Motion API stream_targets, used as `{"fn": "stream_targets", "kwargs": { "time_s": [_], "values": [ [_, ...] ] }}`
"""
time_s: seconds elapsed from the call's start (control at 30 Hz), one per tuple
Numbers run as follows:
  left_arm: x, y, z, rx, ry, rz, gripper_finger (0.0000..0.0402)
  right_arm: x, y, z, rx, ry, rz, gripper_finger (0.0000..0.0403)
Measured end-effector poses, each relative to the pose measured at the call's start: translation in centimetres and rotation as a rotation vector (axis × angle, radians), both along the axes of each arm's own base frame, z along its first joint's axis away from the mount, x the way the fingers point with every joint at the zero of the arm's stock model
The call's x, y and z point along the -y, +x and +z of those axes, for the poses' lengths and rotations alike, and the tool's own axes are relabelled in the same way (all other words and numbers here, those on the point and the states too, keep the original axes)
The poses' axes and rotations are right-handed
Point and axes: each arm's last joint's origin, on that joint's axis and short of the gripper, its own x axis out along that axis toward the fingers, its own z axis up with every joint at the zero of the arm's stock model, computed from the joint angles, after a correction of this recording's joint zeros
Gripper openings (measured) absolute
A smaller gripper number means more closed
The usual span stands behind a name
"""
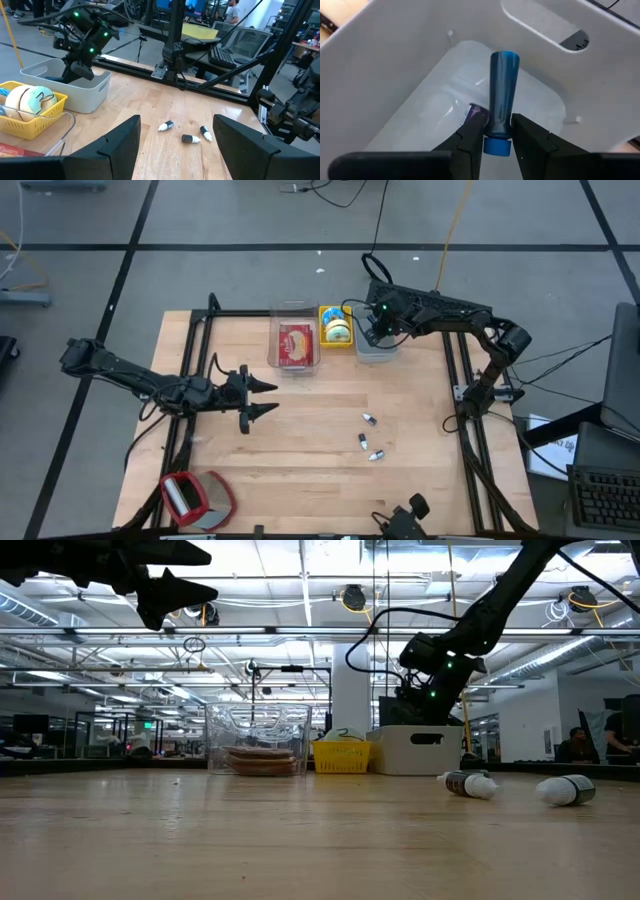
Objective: Pick & Place Food Item
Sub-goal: Put the big blue food coloring bottle into the grey bin, then put the small blue food coloring bottle into the grey bin
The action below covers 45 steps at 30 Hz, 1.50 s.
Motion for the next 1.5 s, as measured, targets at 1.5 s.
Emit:
{"fn": "stream_targets", "kwargs": {
  "time_s": [1.5],
  "values": [
    [0.0, 0.0, 0.0, 0.0, 0.0, 0.0, 0.0253, -13.2, 3.1, 9.7, 0.228, -0.059, 0.474, 0.0152]
  ]
}}
